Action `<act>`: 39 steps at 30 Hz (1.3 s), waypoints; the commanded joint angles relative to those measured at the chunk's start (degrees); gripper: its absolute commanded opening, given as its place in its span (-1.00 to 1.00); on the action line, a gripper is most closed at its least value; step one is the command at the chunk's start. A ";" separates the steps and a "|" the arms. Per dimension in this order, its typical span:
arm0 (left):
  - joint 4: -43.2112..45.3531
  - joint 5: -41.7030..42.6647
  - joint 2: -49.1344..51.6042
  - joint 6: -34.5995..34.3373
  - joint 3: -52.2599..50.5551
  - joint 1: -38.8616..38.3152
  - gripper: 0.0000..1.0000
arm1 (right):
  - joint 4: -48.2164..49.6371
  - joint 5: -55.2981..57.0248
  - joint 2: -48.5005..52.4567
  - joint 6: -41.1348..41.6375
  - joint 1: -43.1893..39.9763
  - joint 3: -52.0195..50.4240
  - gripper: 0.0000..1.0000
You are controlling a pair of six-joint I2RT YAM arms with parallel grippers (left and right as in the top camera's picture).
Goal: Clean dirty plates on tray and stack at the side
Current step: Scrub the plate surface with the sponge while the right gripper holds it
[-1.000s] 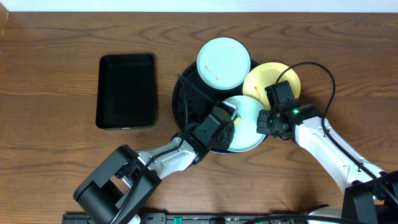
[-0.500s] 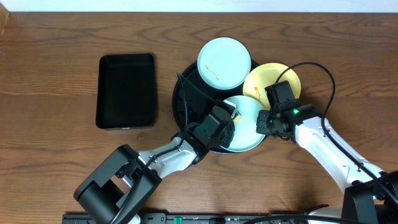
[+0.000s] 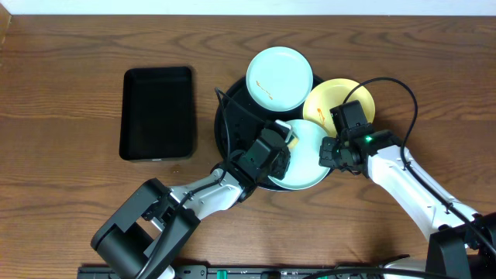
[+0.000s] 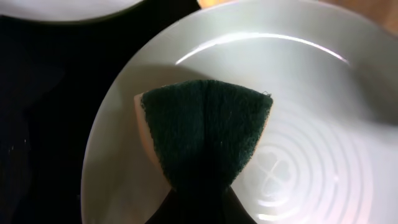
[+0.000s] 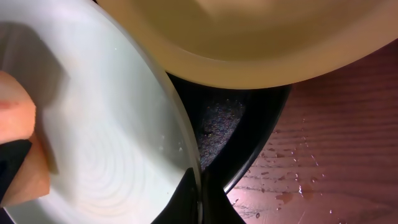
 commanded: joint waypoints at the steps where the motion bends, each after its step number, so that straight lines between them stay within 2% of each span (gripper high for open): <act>1: 1.07 -0.72 0.76 -0.13 -0.20 0.22 -0.83 | 0.07 -0.61 0.17 -0.28 0.90 -0.26 -0.98; 17: -1.33 1.84 1.55 -0.13 -0.20 0.20 -0.84 | 0.20 -0.61 0.17 -0.50 0.90 -0.26 -0.98; 24: 1.70 0.74 4.52 -0.13 -0.20 0.20 -0.84 | 0.20 -0.63 0.17 -0.87 0.90 -0.26 -0.98; 30: 8.31 0.74 5.57 -0.07 -0.17 1.25 -0.84 | 0.20 -0.63 0.15 -0.90 0.92 -0.26 -0.98; 39: 8.96 0.72 6.45 0.11 -0.17 1.33 -0.85 | 0.17 -0.66 0.15 -0.90 0.92 -0.26 -0.98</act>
